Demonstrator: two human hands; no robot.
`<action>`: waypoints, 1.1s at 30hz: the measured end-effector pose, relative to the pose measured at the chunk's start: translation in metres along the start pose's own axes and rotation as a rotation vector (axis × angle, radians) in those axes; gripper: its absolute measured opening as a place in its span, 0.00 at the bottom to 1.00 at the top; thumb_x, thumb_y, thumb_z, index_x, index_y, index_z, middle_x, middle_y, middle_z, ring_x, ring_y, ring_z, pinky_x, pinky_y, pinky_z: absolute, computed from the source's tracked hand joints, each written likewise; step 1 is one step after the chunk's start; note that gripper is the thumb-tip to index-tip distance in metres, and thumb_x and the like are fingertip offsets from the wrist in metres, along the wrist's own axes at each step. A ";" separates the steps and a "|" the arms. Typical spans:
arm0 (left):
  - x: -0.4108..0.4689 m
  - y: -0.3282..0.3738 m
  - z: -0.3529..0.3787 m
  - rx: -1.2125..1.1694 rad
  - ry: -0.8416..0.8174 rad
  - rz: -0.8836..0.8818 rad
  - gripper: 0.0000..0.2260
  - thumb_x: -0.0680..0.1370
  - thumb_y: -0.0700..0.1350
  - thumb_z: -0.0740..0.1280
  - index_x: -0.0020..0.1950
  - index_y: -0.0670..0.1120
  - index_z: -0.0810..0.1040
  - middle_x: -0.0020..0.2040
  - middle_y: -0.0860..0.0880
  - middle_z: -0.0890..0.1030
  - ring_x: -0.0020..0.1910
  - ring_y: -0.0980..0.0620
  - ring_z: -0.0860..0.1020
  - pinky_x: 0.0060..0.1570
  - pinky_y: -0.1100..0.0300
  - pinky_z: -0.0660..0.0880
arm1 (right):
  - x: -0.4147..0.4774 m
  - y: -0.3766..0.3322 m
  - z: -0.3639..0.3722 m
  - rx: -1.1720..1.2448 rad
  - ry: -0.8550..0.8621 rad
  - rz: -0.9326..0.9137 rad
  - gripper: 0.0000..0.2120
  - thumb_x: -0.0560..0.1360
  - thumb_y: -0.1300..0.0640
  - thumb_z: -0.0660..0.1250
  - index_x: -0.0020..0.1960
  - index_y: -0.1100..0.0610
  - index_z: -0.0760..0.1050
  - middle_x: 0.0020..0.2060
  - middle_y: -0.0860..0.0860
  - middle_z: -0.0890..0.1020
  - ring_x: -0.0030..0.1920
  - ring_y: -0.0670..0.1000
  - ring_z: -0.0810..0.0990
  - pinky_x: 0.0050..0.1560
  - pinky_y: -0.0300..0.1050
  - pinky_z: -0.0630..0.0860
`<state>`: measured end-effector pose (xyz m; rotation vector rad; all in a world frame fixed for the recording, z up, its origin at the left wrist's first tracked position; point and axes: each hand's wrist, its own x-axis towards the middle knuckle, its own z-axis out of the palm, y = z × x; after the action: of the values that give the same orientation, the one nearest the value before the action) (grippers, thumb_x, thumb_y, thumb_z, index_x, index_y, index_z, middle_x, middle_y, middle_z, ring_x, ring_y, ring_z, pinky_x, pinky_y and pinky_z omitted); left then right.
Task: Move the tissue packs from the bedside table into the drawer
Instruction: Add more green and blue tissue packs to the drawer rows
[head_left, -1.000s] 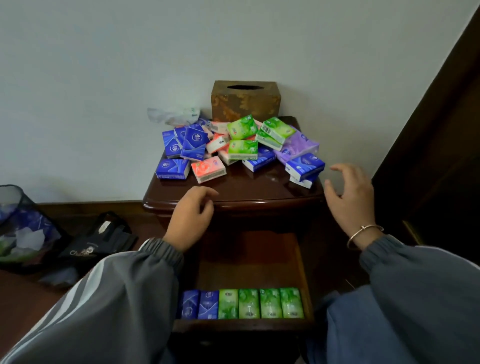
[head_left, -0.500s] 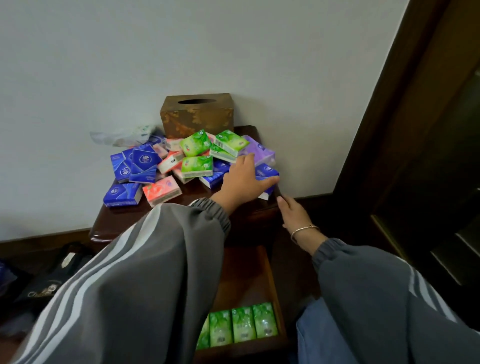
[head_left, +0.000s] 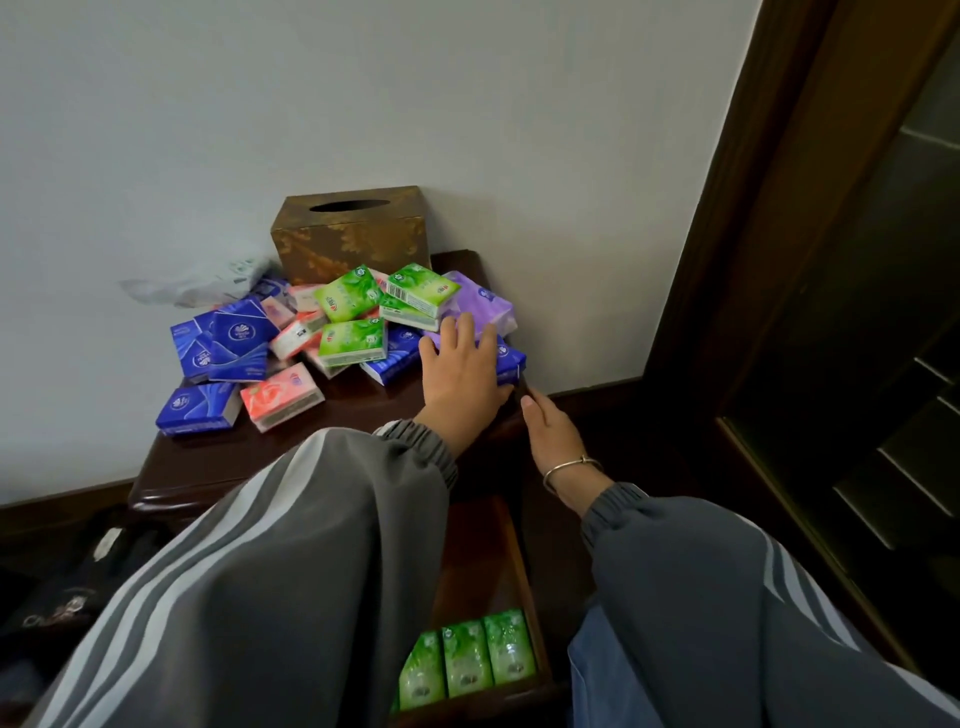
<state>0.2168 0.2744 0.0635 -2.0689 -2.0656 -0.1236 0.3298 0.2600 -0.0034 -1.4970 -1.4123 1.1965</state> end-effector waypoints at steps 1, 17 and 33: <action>-0.004 -0.002 0.002 0.009 0.034 0.018 0.34 0.73 0.59 0.66 0.73 0.47 0.59 0.72 0.42 0.61 0.71 0.40 0.60 0.66 0.43 0.61 | 0.000 0.000 0.000 -0.009 0.000 -0.003 0.20 0.81 0.52 0.53 0.71 0.55 0.65 0.66 0.55 0.73 0.67 0.55 0.71 0.61 0.43 0.66; -0.040 -0.031 -0.007 -0.351 -0.144 -0.095 0.33 0.71 0.54 0.68 0.73 0.48 0.61 0.63 0.43 0.70 0.64 0.40 0.68 0.62 0.45 0.64 | 0.000 0.000 0.001 -0.095 0.053 -0.031 0.19 0.81 0.55 0.54 0.70 0.61 0.67 0.67 0.57 0.72 0.68 0.56 0.70 0.66 0.42 0.64; -0.145 -0.203 -0.004 -0.235 -0.047 -0.576 0.29 0.67 0.52 0.73 0.63 0.42 0.68 0.60 0.40 0.72 0.60 0.37 0.71 0.57 0.43 0.70 | 0.000 -0.013 0.006 -0.242 0.334 -0.119 0.19 0.77 0.60 0.61 0.67 0.61 0.69 0.62 0.61 0.76 0.62 0.61 0.74 0.62 0.51 0.68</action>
<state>0.0134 0.1301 0.0559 -1.5256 -2.7295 -0.4270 0.3206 0.2615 0.0074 -1.6609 -1.4264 0.6821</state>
